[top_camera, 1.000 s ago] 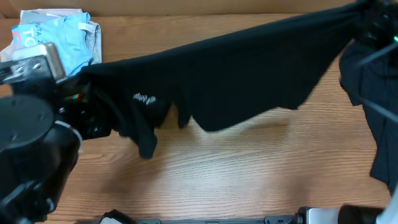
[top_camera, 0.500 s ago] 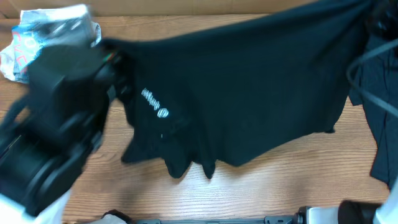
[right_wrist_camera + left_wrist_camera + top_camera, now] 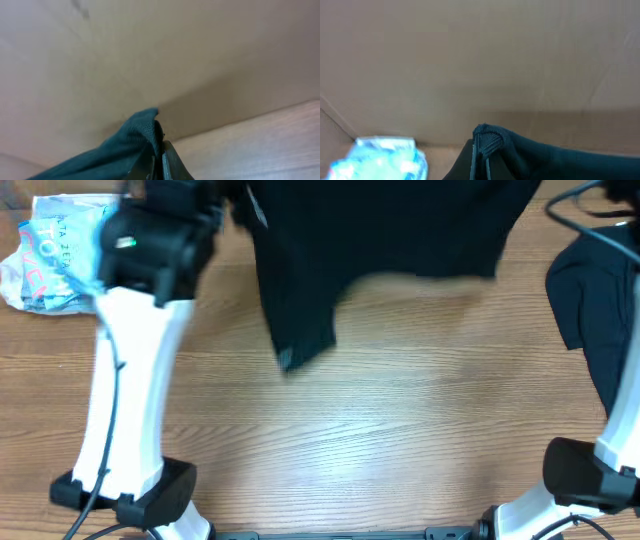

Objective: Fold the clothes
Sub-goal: 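Lay the shirt flat on the table and release both grippers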

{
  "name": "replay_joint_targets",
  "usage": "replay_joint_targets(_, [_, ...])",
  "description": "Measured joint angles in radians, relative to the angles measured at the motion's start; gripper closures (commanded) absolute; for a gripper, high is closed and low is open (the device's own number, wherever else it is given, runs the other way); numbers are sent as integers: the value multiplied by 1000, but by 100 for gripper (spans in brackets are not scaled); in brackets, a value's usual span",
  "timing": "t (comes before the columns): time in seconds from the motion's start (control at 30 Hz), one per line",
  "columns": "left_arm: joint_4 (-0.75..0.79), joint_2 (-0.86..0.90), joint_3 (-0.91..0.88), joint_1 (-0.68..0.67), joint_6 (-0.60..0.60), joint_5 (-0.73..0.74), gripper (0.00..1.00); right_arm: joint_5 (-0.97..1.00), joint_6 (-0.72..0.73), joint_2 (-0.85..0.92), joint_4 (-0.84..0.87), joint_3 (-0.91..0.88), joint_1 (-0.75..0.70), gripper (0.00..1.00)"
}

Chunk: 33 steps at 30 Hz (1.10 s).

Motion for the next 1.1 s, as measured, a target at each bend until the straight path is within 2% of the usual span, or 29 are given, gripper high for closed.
replay_joint_targets(0.13, [-64,-38,169,26,25,82,88,-34,11,-77,-32,46,-73,96])
replay_joint_targets(0.2, [-121,-75,203,26,28,114,88,-34,13,-113,-72,64,-78,96])
replay_joint_targets(0.23, [-156,-88,209,27,29,124,84,-32,11,-129,-100,69,-78,96])
replay_joint_targets(0.33, [-323,-107,208,37,24,137,82,-23,2,-158,-213,73,-74,96])
replay_joint_targets(0.37, [-381,-102,197,40,20,137,85,-17,-3,-155,-250,71,-73,96])
replay_joint_targets(0.4, [-439,-87,185,45,9,139,96,-8,-12,-142,-299,67,-67,96])
replay_joint_targets(0.57, [-669,98,64,46,-84,158,96,15,-69,-13,-522,-29,-12,96])
replay_joint_targets(0.7, [-743,294,-45,46,-128,239,96,35,-100,89,-570,-187,35,96])
replay_joint_targets(0.73, [-756,332,-61,46,-132,259,96,50,-108,102,-572,-231,45,93])
replay_joint_targets(0.77, [-764,360,-74,45,-135,278,96,69,-110,109,-573,-272,53,82])
replay_joint_targets(0.8, [-770,378,-77,45,-135,294,96,91,-109,112,-577,-303,61,55])
replay_joint_targets(0.83, [-771,383,-78,42,-135,305,96,114,-111,113,-581,-327,66,6])
replay_joint_targets(0.87, [-769,383,-78,38,-136,312,96,139,-118,112,-587,-342,69,0])
replay_joint_targets(0.97, [-771,350,-76,17,-136,336,95,206,-124,111,-586,-359,66,0])
replay_joint_targets(1.0, [-774,341,-74,5,-135,350,87,221,-127,111,-586,-361,63,0])
replay_joint_targets(1.07, [-774,328,-69,-24,-129,387,51,240,-127,111,-576,-361,53,0])
replay_joint_targets(1.1, [-773,326,-70,-39,-126,407,27,248,-124,111,-571,-361,47,0])
